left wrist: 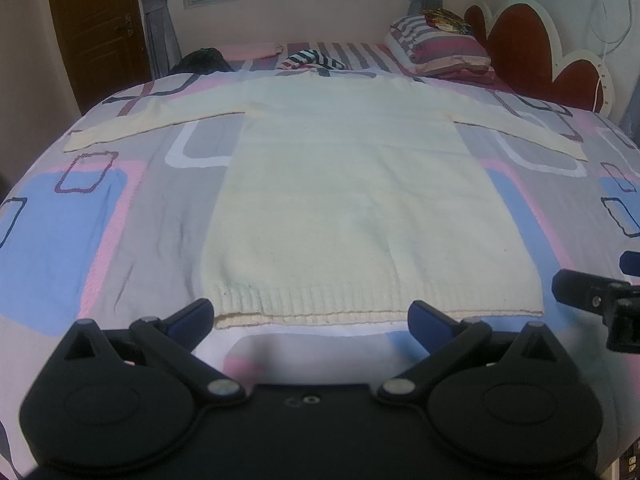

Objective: Fold small clothes

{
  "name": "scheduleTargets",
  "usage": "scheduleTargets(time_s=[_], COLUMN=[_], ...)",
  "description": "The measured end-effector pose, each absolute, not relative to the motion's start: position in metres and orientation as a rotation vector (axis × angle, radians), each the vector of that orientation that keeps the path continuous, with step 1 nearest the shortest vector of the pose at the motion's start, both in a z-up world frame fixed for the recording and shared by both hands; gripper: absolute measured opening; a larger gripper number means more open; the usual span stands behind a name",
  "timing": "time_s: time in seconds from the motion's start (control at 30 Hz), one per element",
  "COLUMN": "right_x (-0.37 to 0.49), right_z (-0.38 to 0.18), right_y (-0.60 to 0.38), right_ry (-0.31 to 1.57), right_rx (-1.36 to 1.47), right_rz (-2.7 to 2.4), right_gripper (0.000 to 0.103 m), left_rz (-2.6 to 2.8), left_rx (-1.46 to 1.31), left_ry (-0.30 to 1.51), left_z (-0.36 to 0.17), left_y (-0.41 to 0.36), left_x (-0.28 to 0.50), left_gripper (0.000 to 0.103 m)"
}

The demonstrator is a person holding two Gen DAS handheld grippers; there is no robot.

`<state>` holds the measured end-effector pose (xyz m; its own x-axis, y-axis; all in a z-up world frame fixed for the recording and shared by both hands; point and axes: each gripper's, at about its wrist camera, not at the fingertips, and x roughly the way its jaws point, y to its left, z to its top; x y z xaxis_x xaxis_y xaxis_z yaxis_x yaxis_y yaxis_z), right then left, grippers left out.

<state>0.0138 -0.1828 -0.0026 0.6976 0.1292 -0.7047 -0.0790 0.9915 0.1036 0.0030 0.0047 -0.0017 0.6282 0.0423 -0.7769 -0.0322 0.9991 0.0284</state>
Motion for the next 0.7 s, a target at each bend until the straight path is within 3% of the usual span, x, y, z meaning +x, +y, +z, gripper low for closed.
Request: scheduleTargets(time_s=[0.7], right_x=[0.0141], right_z=[-0.0059], right_y=[-0.1852], right_ry=[0.800], right_rx=[0.074], right_rz=[0.107], right_gripper=[0.103], left_rz=[0.037], left_rx=[0.018], left_ry=[0.905], left_z=[-0.0064], left_y=[0.0028], left_x=[0.0034], left_gripper=[0.102])
